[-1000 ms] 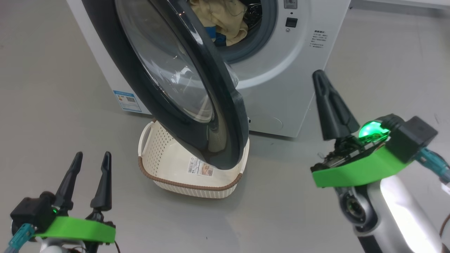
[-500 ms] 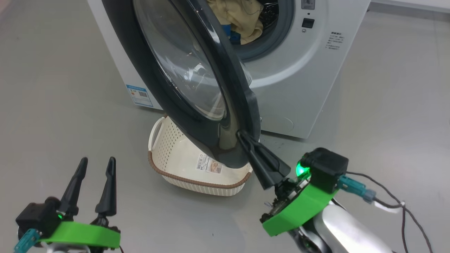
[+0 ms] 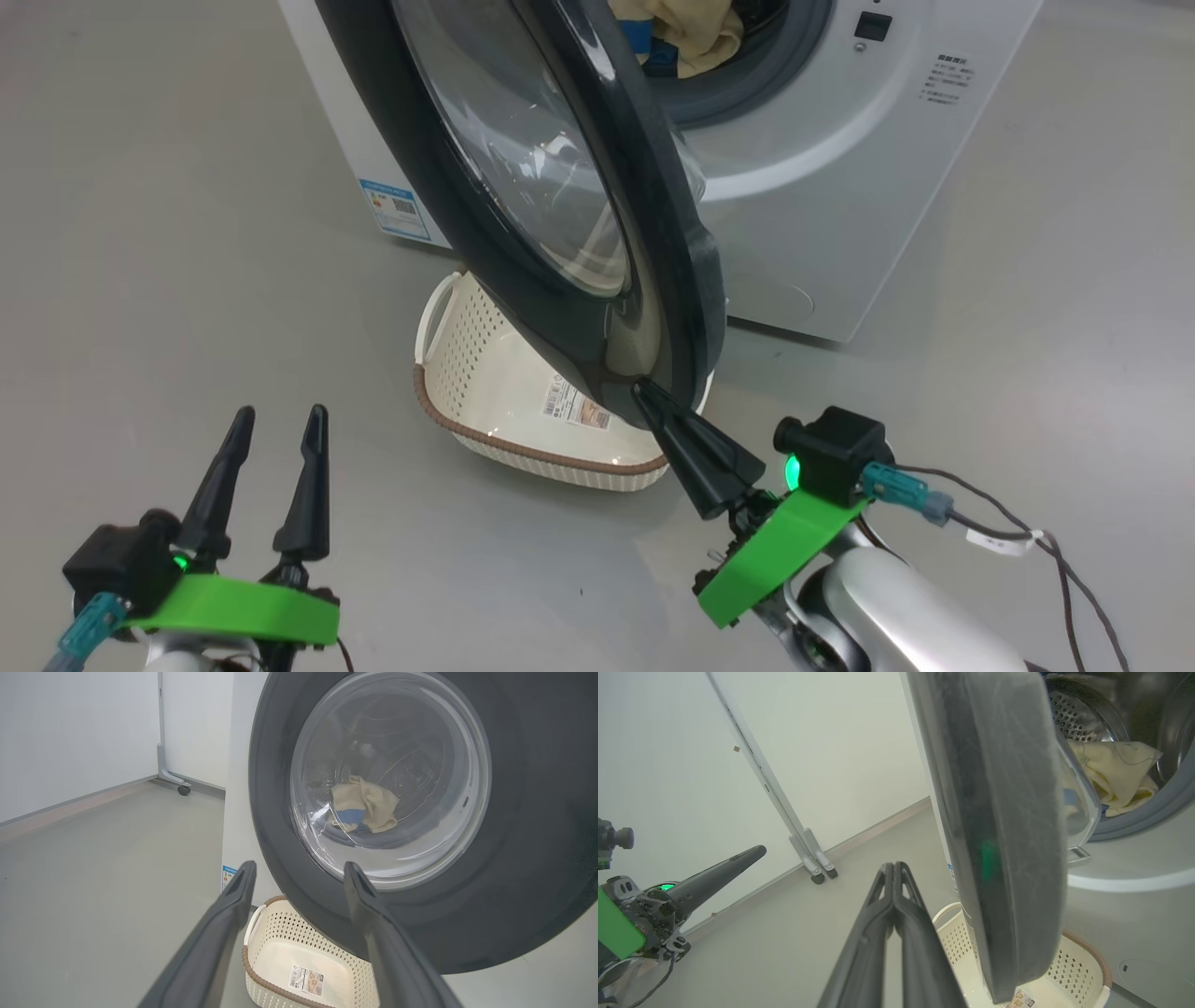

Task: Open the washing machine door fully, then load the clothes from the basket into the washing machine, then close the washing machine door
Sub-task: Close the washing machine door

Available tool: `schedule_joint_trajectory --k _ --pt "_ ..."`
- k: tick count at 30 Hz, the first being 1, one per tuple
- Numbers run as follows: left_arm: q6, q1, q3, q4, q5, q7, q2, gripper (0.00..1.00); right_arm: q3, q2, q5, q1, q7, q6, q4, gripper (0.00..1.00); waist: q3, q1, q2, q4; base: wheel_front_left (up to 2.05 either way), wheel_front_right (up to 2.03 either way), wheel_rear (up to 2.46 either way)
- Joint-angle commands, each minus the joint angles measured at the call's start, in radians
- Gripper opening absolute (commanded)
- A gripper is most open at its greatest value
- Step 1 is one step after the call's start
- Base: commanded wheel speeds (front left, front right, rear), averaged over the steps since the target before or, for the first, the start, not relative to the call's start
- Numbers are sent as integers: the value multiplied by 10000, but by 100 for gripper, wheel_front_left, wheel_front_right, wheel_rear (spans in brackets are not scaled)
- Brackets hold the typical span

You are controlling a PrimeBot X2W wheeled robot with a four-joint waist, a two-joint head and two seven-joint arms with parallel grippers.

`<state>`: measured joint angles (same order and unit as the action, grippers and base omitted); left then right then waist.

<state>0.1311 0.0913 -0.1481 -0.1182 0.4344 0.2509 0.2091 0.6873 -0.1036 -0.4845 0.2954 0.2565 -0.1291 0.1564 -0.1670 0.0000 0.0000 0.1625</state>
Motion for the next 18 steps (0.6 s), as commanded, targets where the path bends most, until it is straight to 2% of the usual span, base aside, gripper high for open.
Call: schedule_joint_trajectory --k 1,18 --pt "-4 447 360 243 90 109 138 100 33 144 -78 405 53 -16 -256 0 -43 0 0 26 0 0 0" --pt "-4 872 283 221 173 109 153 100 -1058 331 54 806 53 -16 253 0 -536 0 0 206 0 0 0"
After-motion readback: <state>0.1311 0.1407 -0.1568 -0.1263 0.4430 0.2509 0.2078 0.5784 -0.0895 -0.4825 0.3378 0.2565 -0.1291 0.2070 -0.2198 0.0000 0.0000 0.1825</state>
